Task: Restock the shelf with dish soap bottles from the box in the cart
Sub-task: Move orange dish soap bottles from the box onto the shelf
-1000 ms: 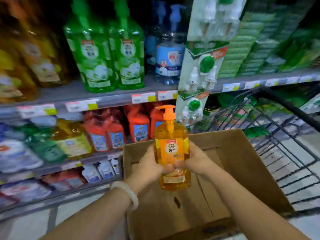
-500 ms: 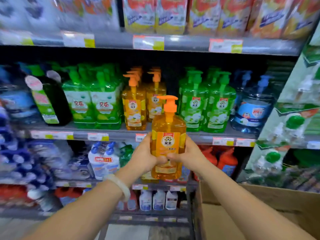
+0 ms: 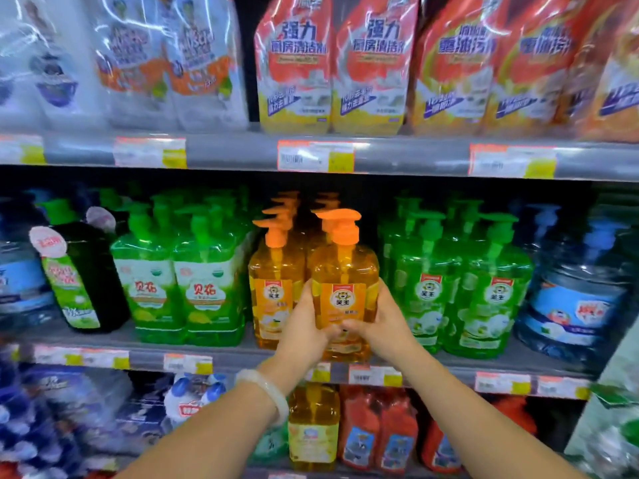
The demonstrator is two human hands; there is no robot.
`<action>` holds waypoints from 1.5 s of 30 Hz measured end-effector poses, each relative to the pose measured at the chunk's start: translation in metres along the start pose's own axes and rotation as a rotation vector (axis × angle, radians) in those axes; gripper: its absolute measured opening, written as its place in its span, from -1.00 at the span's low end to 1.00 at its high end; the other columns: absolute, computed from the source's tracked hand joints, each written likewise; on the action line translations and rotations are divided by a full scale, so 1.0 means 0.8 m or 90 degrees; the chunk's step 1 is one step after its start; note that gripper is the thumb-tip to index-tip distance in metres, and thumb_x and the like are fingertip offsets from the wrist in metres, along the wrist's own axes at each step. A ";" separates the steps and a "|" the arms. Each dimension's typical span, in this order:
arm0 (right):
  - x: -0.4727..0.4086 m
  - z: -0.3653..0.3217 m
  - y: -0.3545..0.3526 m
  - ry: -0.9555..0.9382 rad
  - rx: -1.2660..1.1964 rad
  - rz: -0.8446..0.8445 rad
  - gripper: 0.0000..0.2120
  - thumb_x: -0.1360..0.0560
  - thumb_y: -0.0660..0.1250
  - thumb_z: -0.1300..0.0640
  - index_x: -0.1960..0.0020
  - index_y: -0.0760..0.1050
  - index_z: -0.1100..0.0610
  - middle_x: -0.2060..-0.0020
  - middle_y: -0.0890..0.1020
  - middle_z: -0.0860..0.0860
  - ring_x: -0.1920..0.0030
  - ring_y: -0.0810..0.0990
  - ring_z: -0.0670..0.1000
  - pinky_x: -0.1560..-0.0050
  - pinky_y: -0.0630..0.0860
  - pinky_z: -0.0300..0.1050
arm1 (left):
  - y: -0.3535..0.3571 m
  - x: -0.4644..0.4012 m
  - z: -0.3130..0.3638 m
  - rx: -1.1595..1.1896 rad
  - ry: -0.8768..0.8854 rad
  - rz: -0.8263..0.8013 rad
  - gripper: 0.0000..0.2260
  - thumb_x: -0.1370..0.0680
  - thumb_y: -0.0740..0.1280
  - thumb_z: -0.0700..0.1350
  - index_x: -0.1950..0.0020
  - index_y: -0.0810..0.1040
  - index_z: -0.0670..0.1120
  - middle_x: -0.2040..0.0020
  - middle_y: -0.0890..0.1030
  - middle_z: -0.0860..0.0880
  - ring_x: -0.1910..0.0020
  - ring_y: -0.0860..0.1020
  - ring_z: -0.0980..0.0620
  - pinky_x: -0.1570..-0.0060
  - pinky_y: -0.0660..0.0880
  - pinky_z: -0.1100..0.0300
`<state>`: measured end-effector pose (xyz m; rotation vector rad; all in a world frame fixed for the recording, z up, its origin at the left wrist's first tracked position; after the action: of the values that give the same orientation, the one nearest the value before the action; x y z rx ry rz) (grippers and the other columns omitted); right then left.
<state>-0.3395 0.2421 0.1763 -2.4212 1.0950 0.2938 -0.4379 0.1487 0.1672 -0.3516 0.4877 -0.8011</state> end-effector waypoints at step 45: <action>-0.046 0.101 0.052 0.294 -0.019 0.003 -0.18 -0.25 0.57 0.24 -0.37 0.19 0.05 -0.04 0.54 -0.08 -0.10 0.52 -0.03 -0.15 0.46 -0.13 | -0.080 -0.044 -0.120 -0.148 -0.205 0.116 -0.56 -0.42 0.42 0.09 -0.06 0.30 -0.12 0.01 0.62 -0.13 0.05 0.61 -0.14 0.25 0.40 0.18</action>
<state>-0.3950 0.2819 0.1066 -2.5822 1.2875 -0.2658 -0.5482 0.1225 0.1276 -0.6315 0.3039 -0.4989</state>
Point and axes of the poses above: each hand's wrist, its own x-axis away from the middle knuckle, its own y-axis out of the palm, z = x × y, the point moved 7 cm from there along -x, towards the middle knuckle
